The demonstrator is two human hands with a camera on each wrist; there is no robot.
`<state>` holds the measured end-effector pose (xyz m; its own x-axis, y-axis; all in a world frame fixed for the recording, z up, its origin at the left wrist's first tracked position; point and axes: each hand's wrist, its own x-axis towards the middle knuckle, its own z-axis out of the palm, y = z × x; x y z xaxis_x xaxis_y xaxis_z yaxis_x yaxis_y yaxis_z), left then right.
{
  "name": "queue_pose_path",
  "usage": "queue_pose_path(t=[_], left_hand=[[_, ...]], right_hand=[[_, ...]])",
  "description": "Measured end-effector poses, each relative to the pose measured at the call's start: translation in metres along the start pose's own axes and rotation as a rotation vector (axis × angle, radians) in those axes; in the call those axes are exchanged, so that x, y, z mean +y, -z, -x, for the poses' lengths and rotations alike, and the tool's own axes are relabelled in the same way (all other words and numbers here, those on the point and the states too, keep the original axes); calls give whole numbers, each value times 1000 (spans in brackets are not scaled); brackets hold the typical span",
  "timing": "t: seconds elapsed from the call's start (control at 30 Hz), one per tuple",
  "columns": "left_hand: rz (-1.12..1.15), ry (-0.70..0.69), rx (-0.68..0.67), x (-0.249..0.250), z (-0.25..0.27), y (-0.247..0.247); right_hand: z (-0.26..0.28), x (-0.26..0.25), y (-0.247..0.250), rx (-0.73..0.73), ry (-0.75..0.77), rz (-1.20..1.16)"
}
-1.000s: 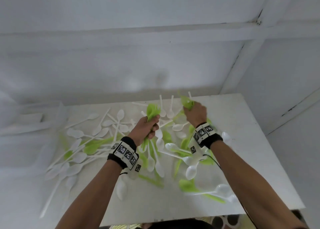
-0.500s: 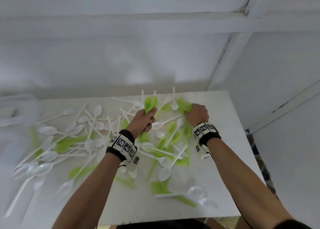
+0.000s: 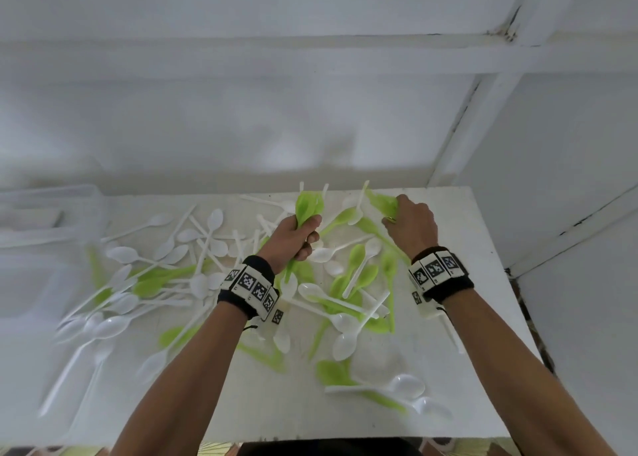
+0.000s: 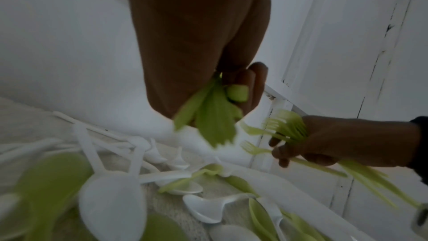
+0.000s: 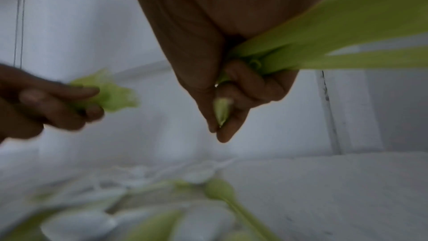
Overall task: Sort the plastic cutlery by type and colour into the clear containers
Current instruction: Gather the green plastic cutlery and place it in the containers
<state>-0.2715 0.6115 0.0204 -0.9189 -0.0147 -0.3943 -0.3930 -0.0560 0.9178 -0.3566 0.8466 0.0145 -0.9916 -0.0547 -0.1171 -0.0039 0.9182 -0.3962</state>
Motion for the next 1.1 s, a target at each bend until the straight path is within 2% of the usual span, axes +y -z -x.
queue_pose_path(t=[0.13,0.27,0.37,0.43,0.57,0.67,0.77,0.87,0.97,1.1], left_hand=[[59,-39,-31,1,9,19],[126,-70,-41,6,18,44],[102,-100,-33,9,24,70],[73,-108,-23,9,26,88],[106,-134,18,8,31,124],[132,-110,24,5,36,153],[211,-60,-28,2,42,178],[248,-49,-3,-2,45,202],[321,-65,34,-6,44,223],[380,-88,1,-7,48,240]], right_hand=[[15,-40,7,-27,119,-397],[37,-101,-7,-211,67,-866],[47,-140,-27,-266,52,-1022],[53,-163,-42,-244,79,-1067],[62,-203,-66,-166,112,-1011],[68,-227,-79,-241,17,-1119],[73,-250,-92,-282,-64,-1205],[74,-271,-103,-177,-102,-1197],[76,-292,-114,-42,-54,-1087],[83,-320,-124,-81,-48,-1149]])
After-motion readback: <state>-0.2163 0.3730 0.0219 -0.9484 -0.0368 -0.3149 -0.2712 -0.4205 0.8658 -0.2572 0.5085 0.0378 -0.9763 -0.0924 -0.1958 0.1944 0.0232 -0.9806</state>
